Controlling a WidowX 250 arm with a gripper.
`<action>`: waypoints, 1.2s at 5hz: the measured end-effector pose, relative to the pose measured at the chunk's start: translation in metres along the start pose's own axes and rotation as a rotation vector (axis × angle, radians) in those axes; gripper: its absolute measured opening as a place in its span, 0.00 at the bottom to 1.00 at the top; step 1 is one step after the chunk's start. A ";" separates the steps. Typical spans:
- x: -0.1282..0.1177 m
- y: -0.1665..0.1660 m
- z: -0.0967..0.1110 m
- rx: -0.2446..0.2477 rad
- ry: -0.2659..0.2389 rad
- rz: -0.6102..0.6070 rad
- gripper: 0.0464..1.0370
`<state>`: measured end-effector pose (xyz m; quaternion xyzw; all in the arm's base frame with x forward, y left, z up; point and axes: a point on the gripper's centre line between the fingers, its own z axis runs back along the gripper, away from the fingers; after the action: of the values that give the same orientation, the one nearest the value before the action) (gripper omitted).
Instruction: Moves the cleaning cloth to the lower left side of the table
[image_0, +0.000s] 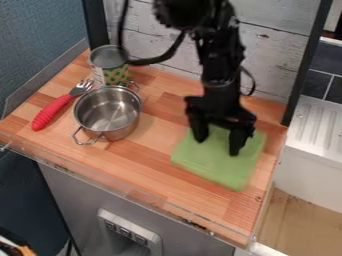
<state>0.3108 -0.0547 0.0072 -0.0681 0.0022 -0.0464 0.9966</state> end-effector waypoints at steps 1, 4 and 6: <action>-0.035 0.005 0.000 0.027 0.025 0.005 0.96; -0.057 -0.002 0.013 0.082 -0.064 -0.056 0.96; -0.059 -0.002 0.070 0.035 -0.212 -0.056 0.96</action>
<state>0.2526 -0.0420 0.0772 -0.0552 -0.1060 -0.0670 0.9906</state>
